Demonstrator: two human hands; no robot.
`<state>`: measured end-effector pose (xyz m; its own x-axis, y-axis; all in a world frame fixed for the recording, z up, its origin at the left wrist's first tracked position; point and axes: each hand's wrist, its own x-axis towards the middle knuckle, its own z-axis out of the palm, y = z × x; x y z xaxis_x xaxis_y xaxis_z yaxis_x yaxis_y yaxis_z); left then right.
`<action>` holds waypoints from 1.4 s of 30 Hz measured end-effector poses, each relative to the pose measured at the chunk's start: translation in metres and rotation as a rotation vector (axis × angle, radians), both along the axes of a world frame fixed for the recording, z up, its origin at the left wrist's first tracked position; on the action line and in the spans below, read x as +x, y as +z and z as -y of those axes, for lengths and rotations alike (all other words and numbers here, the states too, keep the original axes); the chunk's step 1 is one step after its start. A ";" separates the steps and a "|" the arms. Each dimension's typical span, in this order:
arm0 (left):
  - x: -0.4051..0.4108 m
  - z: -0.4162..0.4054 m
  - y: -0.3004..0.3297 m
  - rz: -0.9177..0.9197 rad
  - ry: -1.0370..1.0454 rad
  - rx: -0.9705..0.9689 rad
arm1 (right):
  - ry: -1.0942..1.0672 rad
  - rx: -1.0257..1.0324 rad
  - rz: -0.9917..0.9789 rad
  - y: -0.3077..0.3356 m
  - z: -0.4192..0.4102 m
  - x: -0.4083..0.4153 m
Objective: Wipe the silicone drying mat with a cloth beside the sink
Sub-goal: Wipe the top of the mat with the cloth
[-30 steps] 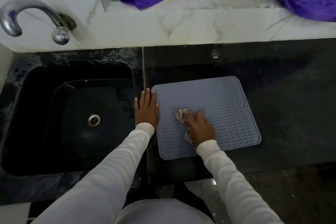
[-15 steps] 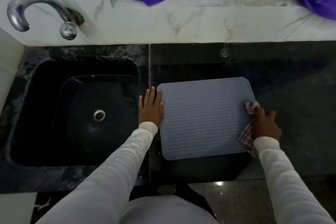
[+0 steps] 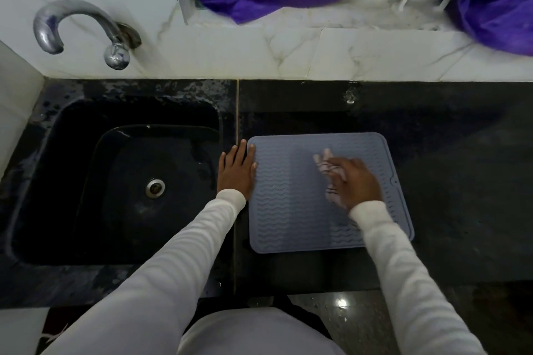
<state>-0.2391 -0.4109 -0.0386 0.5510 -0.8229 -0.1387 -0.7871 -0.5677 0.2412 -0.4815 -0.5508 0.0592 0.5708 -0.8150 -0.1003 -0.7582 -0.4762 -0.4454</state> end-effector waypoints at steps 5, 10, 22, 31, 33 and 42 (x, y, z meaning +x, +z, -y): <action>0.005 -0.003 0.003 -0.052 -0.017 -0.029 | 0.220 0.075 -0.075 -0.033 -0.057 0.102; -0.003 -0.008 -0.008 -0.074 0.042 -0.071 | 0.171 0.035 -0.132 -0.060 -0.110 0.121; -0.010 -0.005 -0.008 -0.060 0.057 -0.024 | 0.319 -0.079 -0.183 -0.060 -0.108 0.072; -0.010 -0.006 -0.004 -0.049 0.056 -0.029 | -0.092 0.048 -0.168 -0.050 -0.034 -0.016; -0.009 -0.006 -0.004 -0.046 0.054 -0.025 | -0.171 -0.017 -0.211 -0.047 -0.012 -0.036; -0.010 -0.003 -0.004 -0.004 0.067 -0.035 | -0.418 -0.106 -0.261 -0.050 0.047 -0.105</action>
<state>-0.2492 -0.4079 -0.0426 0.6041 -0.7889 -0.1131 -0.7469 -0.6099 0.2649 -0.5863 -0.5977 0.0089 0.1601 -0.9820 -0.1003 -0.9734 -0.1402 -0.1811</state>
